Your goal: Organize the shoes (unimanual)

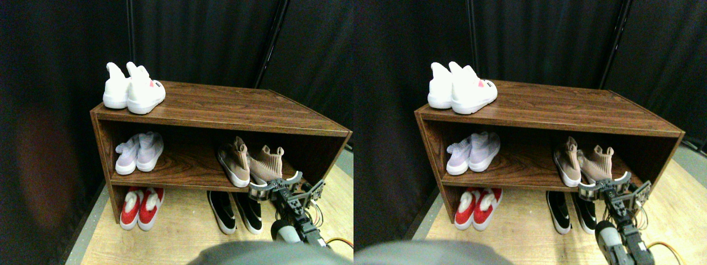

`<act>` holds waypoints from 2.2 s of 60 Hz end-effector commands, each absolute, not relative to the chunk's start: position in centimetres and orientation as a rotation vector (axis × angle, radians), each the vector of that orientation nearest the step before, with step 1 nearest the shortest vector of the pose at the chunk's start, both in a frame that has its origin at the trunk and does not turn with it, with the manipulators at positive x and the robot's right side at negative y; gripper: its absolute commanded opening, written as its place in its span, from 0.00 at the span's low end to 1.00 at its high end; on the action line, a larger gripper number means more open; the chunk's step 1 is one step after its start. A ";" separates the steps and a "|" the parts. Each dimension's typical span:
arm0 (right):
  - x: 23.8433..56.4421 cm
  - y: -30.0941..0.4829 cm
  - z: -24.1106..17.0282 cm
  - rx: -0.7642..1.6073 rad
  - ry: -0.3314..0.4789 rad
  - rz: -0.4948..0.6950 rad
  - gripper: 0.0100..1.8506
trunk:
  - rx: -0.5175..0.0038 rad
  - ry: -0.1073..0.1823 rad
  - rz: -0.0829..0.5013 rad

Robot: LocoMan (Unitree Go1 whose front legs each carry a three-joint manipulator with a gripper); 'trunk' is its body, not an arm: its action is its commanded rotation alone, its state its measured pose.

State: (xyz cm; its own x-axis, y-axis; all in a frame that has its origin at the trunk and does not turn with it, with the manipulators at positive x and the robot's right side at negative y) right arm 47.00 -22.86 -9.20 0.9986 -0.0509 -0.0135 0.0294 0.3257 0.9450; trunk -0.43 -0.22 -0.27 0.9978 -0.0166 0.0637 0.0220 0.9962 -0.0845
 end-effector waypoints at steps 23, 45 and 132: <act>47.2 -22.4 -10.2 1.260 0.028 -0.079 0.84 | -0.103 -0.033 -0.004; 47.4 -22.3 -10.5 1.283 0.030 -0.089 0.86 | -0.111 -0.030 0.003; 40.9 -30.1 -3.9 1.114 -0.254 -0.003 0.57 | -0.087 -0.042 -0.032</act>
State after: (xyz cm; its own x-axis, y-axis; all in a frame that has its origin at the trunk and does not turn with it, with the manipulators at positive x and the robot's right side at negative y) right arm 40.33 -29.69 -4.42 0.9807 -0.0978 0.1692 -0.1105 0.4363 0.8930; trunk -0.12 -0.48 -0.48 0.9987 -0.0292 0.0417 0.0318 0.9975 -0.0632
